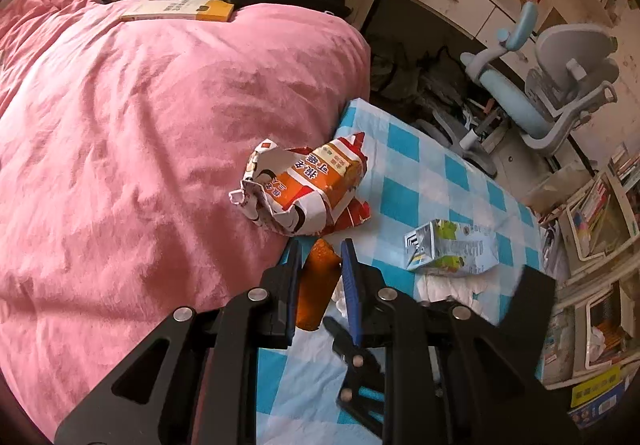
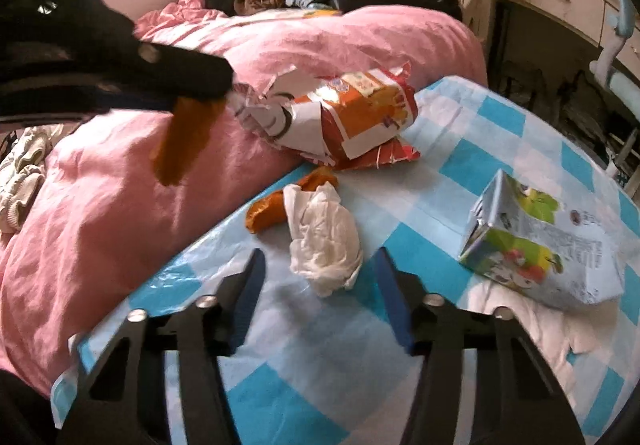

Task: Collect trash
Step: 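Grasp the second orange wrapper with the left gripper while the right gripper grasps a white tissue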

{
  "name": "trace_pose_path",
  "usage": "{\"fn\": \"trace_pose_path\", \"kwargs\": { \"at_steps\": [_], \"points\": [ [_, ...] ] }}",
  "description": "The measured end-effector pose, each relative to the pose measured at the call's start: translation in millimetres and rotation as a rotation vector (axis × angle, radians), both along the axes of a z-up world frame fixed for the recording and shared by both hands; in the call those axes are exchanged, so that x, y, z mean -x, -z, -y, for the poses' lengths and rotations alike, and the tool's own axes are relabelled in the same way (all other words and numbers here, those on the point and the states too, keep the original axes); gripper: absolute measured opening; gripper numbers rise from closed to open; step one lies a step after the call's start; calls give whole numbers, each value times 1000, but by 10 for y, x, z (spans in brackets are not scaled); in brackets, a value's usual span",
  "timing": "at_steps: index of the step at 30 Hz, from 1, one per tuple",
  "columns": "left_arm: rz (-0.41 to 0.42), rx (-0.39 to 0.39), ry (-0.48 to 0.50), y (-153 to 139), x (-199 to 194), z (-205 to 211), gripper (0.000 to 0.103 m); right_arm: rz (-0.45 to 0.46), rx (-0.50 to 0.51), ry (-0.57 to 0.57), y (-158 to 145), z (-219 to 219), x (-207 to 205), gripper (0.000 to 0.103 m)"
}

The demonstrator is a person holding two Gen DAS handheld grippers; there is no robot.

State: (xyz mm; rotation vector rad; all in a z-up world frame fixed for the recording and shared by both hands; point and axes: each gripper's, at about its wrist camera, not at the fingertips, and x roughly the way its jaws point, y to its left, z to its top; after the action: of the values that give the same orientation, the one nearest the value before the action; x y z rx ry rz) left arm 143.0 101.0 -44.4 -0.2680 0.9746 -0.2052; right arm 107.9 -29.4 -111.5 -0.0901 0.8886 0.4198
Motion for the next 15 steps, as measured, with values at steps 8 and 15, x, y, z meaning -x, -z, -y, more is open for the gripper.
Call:
{"fn": "trace_pose_path", "kwargs": {
  "at_steps": [8,15],
  "points": [
    [-11,33,-39,-8,7,-135,19,3,-5,5,-80,140,257,21],
    [-14,23,-21,-5,108,-96,19,-10,-25,41,-225,486,893,21]
  ]
}}
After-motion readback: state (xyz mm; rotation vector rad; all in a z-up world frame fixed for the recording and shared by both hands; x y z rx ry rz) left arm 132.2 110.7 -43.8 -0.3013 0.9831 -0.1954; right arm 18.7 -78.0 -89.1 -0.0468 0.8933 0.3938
